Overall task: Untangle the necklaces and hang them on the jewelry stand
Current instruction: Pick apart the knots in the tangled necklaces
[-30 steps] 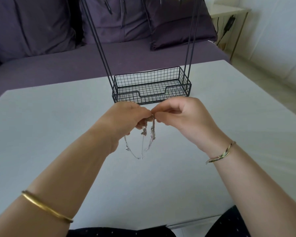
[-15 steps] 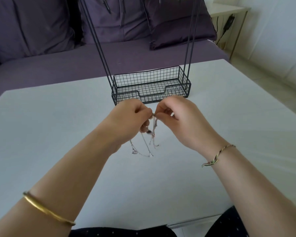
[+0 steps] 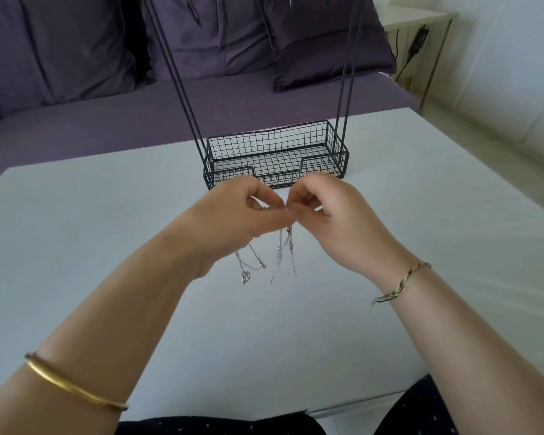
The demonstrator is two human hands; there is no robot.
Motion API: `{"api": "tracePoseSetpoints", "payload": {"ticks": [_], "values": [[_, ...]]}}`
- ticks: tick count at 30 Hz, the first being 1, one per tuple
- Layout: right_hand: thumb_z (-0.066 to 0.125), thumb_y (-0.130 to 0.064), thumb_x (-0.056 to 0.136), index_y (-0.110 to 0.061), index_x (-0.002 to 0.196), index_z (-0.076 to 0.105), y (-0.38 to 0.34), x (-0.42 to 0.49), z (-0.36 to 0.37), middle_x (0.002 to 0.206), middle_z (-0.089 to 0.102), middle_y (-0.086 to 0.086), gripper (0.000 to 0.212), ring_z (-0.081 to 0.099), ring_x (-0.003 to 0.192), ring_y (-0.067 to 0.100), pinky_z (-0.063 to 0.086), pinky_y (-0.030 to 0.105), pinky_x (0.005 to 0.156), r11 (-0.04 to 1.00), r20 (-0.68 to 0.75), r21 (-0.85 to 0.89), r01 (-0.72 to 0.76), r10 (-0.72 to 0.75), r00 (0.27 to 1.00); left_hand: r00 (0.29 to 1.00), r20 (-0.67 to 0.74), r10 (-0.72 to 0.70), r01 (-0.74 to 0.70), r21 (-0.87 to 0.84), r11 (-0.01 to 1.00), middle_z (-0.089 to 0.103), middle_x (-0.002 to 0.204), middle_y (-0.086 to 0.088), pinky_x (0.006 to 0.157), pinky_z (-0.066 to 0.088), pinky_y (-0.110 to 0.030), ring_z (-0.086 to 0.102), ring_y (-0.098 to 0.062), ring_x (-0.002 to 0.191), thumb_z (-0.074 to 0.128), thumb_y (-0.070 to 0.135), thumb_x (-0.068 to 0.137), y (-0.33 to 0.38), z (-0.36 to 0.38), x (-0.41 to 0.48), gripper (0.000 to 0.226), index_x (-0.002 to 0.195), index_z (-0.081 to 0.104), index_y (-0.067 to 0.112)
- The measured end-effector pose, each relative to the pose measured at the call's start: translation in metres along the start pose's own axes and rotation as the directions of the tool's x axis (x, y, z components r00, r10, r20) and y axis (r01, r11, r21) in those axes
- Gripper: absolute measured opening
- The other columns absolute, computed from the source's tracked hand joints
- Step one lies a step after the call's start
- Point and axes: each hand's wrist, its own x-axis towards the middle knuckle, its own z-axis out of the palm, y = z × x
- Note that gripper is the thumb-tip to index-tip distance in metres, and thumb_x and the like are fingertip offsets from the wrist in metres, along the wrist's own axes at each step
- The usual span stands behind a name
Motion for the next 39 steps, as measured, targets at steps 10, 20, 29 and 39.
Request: {"api": "tracePoseSetpoints", "payload": {"ticks": [10,20,29,39], "values": [[0.052,-0.006,0.091,-0.018,0.078,0.054,-0.003,0.0003,-0.0065,0.081,0.068,0.003,0.018,0.062,0.075,0.012,0.048,0.027,0.069,0.949,0.159,0.269,-0.162,0.123,0.98,0.991,-0.128,-0.037,0.024,-0.102,0.995,0.049,0.061,0.007,0.063,0.036,-0.031,0.039,-0.014,0.065,0.067,0.021,0.082,0.0,0.0012,0.0027,0.011,0.072,0.062,0.019],[0.049,0.001,0.09,-0.017,0.081,0.052,-0.0049,-0.0012,-0.005,0.071,0.06,0.001,0.021,0.057,0.069,0.018,0.051,0.045,0.075,0.935,0.082,0.312,-0.167,0.148,0.985,0.995,-0.076,-0.07,0.068,-0.032,0.997,0.046,0.055,0.007,0.062,0.034,-0.027,0.038,-0.014,0.06,0.061,0.016,0.079,-0.0019,0.001,0.0033,0.015,0.065,0.058,0.018],[0.044,0.004,0.088,-0.015,0.083,0.061,-0.0083,-0.0004,-0.0027,0.069,0.052,-0.002,0.026,0.042,0.047,0.007,0.043,0.028,0.054,0.854,0.15,0.422,-0.303,0.263,0.953,0.99,-0.078,-0.116,0.093,-0.256,0.962,0.049,0.064,0.004,0.051,0.032,-0.024,0.039,-0.013,0.059,0.056,0.008,0.08,-0.0011,0.0015,0.0067,0.023,0.06,0.052,0.017],[0.062,-0.004,0.082,-0.016,0.067,0.063,-0.0065,-0.0008,-0.0045,0.052,0.047,-0.013,0.019,0.04,0.048,0.005,0.036,0.019,0.049,0.82,0.122,0.476,-0.317,0.296,0.948,0.995,0.011,-0.103,0.104,-0.107,0.989,0.048,0.059,0.005,0.056,0.034,-0.024,0.039,-0.013,0.06,0.058,0.011,0.078,-0.0033,0.0022,0.0057,0.021,0.058,0.052,0.017]]}}
